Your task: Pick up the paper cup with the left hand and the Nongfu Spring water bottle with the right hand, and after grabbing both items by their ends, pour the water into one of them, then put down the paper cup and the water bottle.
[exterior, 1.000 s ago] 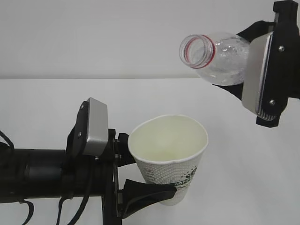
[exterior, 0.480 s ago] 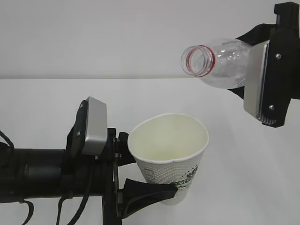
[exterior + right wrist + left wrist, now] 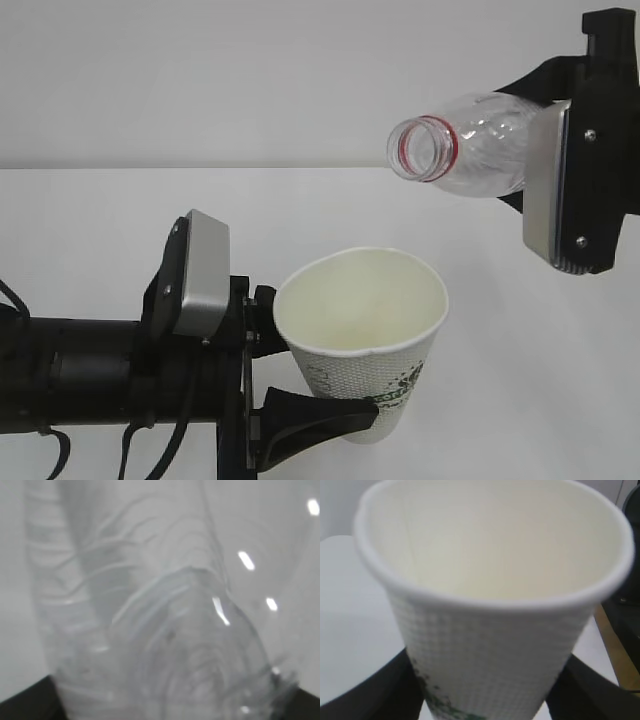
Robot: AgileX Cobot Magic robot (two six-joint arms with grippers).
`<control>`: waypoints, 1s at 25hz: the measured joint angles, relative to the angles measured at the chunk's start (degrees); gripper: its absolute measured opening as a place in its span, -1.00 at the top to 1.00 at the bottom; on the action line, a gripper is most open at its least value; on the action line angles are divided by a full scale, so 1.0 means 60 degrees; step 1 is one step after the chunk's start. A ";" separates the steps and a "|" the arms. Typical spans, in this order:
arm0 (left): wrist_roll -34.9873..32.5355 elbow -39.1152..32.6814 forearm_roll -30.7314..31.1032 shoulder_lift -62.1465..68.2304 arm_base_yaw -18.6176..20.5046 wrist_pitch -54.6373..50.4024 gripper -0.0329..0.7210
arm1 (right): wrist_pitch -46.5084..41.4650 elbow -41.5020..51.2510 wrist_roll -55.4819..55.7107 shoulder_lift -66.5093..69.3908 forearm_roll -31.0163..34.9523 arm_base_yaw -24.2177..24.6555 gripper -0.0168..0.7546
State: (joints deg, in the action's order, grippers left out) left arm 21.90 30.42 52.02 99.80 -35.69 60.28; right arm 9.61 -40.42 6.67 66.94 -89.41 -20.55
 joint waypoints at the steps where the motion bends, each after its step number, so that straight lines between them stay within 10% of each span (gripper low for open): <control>1: 0.0000 0.0000 0.0000 0.0000 0.0000 0.0000 -0.40 | 0.0000 0.0000 0.0000 0.0000 -0.0023 0.0000 -0.28; 25: 0.0000 0.0021 0.0017 0.0005 0.0000 0.0000 -0.40 | 0.0000 -0.0415 -0.0015 0.0000 -0.0633 0.0000 -0.28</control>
State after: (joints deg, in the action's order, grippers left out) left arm 21.90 30.55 52.12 99.83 -35.69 60.28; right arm 9.61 -42.91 6.58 66.94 -93.21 -20.55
